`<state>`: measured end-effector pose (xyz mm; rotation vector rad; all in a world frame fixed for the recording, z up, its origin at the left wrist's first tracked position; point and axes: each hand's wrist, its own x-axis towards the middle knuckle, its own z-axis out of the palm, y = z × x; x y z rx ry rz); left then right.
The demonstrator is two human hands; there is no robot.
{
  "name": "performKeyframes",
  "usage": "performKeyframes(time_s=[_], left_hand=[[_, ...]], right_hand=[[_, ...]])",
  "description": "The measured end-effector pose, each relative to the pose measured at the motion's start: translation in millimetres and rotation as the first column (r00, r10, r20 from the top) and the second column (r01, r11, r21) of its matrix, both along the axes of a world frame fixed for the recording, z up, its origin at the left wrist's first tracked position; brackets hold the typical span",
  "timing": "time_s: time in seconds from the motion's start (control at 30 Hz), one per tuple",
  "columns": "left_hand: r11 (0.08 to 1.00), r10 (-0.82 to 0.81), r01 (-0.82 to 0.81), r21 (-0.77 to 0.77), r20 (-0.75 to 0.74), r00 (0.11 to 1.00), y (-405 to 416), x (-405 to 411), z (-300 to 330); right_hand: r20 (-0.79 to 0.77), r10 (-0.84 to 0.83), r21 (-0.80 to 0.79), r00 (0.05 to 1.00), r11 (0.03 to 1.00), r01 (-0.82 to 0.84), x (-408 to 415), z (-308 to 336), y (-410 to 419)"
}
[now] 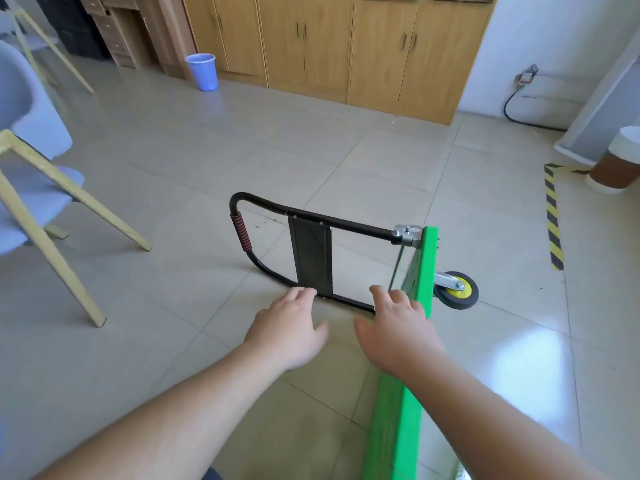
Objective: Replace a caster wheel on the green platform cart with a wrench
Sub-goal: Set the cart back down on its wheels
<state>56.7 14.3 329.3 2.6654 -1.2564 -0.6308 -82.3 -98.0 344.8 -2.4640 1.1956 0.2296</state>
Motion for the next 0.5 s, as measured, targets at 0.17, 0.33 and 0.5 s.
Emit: performKeyframes(time_s=[0.17,0.33,0.5], left_hand=[[0.997,0.030,-0.028,0.067,-0.023,0.999,7,9,50],[0.990,0.056,-0.051,0.128,-0.029,0.998,34,18,123],[0.983,0.073,-0.065,0.173,-0.041,0.996,66,37,207]], right_hand=[[-0.074,0.027,0.023,0.997,0.999,-0.025,5,48,0],[-0.132,0.040,0.046,0.990,0.998,-0.035,11,122,8],[-0.189,0.049,0.052,0.981,0.998,-0.040,28,205,23]])
